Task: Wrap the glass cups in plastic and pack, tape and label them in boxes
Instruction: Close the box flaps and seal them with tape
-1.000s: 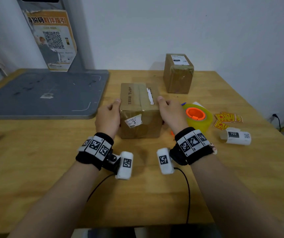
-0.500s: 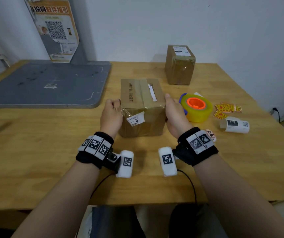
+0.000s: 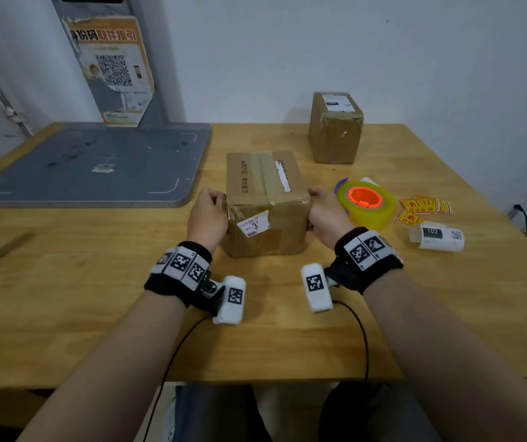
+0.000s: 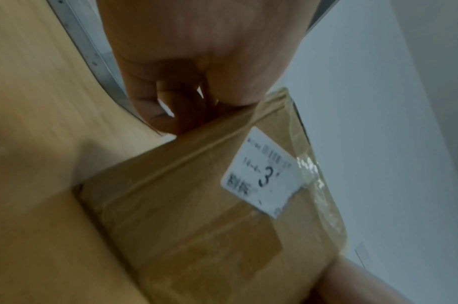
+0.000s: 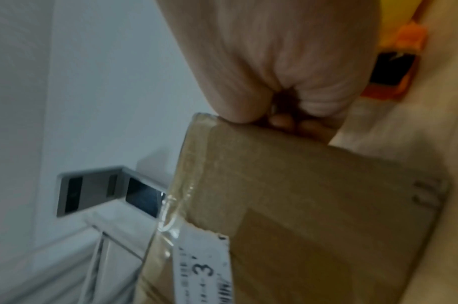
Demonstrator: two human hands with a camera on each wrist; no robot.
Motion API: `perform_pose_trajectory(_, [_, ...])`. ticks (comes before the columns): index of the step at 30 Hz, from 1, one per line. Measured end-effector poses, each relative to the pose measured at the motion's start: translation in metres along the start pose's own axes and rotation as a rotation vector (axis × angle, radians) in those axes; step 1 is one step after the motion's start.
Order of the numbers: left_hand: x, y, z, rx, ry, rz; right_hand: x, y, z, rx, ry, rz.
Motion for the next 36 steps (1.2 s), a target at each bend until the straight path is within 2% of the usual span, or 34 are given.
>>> perform_pose_trajectory(2, [-0.008,-0.009,-0.001,-0.011,-0.005,0.02,0.014,-0.008,0.004,-0.073,-0.146,0.086])
perform_pose_trajectory(4, [-0.02,-0.019,-0.002,-0.029,0.122,0.05,0.032,-0.014,0.015,-0.128,-0.353,0.086])
perform_pose_trajectory(5, [-0.028,-0.023,-0.001,0.018,0.239,0.04,0.041,-0.014,0.02,-0.106,-0.475,0.112])
perform_pose_trajectory(7, [-0.037,-0.021,0.001,0.241,0.445,-0.095,0.052,-0.005,0.025,0.017,-0.63,0.332])
perform_pose_trajectory(8, [-0.037,-0.018,0.0,0.346,0.501,-0.208,0.054,0.001,0.027,0.09,-0.629,0.476])
perform_pose_trajectory(10, [-0.031,-0.017,-0.005,0.412,0.518,-0.31,0.051,0.006,0.027,0.223,-0.572,0.652])
perform_pose_trajectory(14, [-0.023,-0.023,-0.014,0.432,0.514,-0.132,0.048,-0.002,0.025,0.292,-0.545,0.655])
perform_pose_trajectory(16, [-0.024,-0.025,-0.011,0.446,0.494,-0.1,0.048,-0.011,0.022,0.319,-0.546,0.647])
perform_pose_trajectory(20, [-0.025,-0.033,-0.014,0.496,0.447,-0.094,0.04,-0.033,0.015,0.403,-0.535,0.409])
perform_pose_trajectory(22, [-0.028,-0.035,-0.018,0.48,0.423,-0.046,0.038,-0.039,0.012,0.427,-0.516,0.36])
perform_pose_trajectory(24, [-0.033,-0.035,-0.023,0.34,0.375,0.004,0.043,-0.039,0.013,0.406,-0.516,0.386])
perform_pose_trajectory(26, [-0.035,-0.032,-0.036,0.167,0.32,0.052,0.056,-0.035,0.021,0.296,-0.62,0.425])
perform_pose_trajectory(27, [-0.035,-0.03,-0.043,0.14,0.277,0.077,0.064,-0.032,0.028,0.219,-0.666,0.408])
perform_pose_trajectory(28, [-0.034,-0.027,-0.051,0.158,0.219,0.097,0.073,-0.028,0.036,0.179,-0.669,0.353])
perform_pose_trajectory(29, [-0.031,-0.022,-0.059,0.2,0.148,0.124,0.079,-0.023,0.042,0.202,-0.633,0.303])
perform_pose_trajectory(31, [-0.026,-0.016,-0.07,0.28,0.013,0.172,0.085,-0.006,0.053,0.378,-0.491,0.401])
perform_pose_trajectory(33, [-0.024,-0.013,-0.075,0.339,-0.066,0.237,0.079,0.008,0.054,0.532,-0.358,0.496])
perform_pose_trajectory(34, [-0.025,-0.011,-0.074,0.364,-0.088,0.258,0.076,0.01,0.053,0.551,-0.32,0.476])
perform_pose_trajectory(36, [-0.026,-0.006,-0.073,0.385,-0.096,0.268,0.073,0.01,0.046,0.487,-0.283,0.382])
Point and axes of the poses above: each hand's wrist, its own z-axis away from the middle knuckle, its own y-axis out of the palm, x = y × z, the point moved 2 cm from there along -z, towards the middle knuckle
